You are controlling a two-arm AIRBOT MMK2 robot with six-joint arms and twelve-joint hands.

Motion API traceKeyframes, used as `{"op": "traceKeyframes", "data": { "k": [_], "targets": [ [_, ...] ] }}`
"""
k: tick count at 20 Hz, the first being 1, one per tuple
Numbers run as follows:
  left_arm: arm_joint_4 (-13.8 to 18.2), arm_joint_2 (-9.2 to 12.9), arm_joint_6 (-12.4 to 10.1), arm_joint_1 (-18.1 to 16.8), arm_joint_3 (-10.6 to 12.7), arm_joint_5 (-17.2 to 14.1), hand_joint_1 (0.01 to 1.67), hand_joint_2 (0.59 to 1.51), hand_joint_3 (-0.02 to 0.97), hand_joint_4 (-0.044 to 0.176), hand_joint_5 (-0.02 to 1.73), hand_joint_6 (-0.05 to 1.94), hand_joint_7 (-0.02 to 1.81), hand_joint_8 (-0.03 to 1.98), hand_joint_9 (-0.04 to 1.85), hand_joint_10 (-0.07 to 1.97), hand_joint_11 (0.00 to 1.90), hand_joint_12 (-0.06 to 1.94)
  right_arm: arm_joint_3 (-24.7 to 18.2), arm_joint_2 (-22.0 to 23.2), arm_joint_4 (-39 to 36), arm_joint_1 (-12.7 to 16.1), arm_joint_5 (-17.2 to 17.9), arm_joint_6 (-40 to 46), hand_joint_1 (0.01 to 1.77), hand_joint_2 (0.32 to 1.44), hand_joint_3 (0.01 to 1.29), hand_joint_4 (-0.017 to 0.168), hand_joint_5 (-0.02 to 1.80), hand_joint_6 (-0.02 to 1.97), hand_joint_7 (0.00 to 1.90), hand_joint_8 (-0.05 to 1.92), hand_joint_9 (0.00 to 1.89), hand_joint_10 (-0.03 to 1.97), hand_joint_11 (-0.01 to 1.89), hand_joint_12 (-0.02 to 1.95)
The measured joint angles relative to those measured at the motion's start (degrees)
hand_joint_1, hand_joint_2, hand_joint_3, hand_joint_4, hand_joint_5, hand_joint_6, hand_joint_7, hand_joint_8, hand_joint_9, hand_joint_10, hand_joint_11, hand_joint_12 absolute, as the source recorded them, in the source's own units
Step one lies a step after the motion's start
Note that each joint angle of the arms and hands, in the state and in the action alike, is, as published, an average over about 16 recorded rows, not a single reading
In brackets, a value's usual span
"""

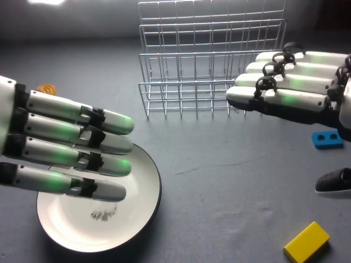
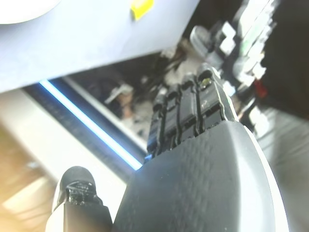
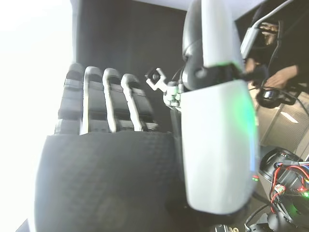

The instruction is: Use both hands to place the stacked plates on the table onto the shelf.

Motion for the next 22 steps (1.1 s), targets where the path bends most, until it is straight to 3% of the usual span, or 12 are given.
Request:
{"op": "traceKeyframes", "data": {
  "k": [9, 16, 22],
  "targets": [
    [-2.28, 0.28, 3.67, 9.78, 0.02, 8.36, 0.02, 1.031, 0.005, 0.001, 0.09, 0.02, 0.1, 0.02, 0.08, 0.0, 0.04, 0.12, 0.13, -0.02, -1.16, 0.2, -1.09, 0.63, 1.16, 0.93, 0.01, -0.001, 0.02, 0.02, 0.02, 0.01, 0.01, 0.01, 0.02, 0.01],
    [-5.68, -0.72, 6.36, 15.02, 1.19, 8.59, 0.02, 1.042, 0.005, 0.001, 0.09, 0.02, 0.09, 0.02, 0.07, 0.0, 0.02, 0.17, 0.13, -0.03, -1.15, 0.23, -1.35, 0.31, 1.16, 0.93, 0.01, -0.002, 0.02, 0.02, 0.02, 0.01, 0.01, 0.01, 0.02, 0.01],
    [-4.97, -1.89, 6.37, 17.26, 2.09, 9.16, 0.02, 1.056, 0.005, 0.001, 0.1, 0.02, 0.1, 0.02, 0.08, 0.0, 0.01, 0.18, 0.13, -0.07, -1.16, 0.44, -1.58, 0.17, 1.15, 0.93, 0.01, -0.002, 0.04, 0.02, 0.02, 0.01, 0.02, 0.01, 0.02, 0.01]
  ]
}}
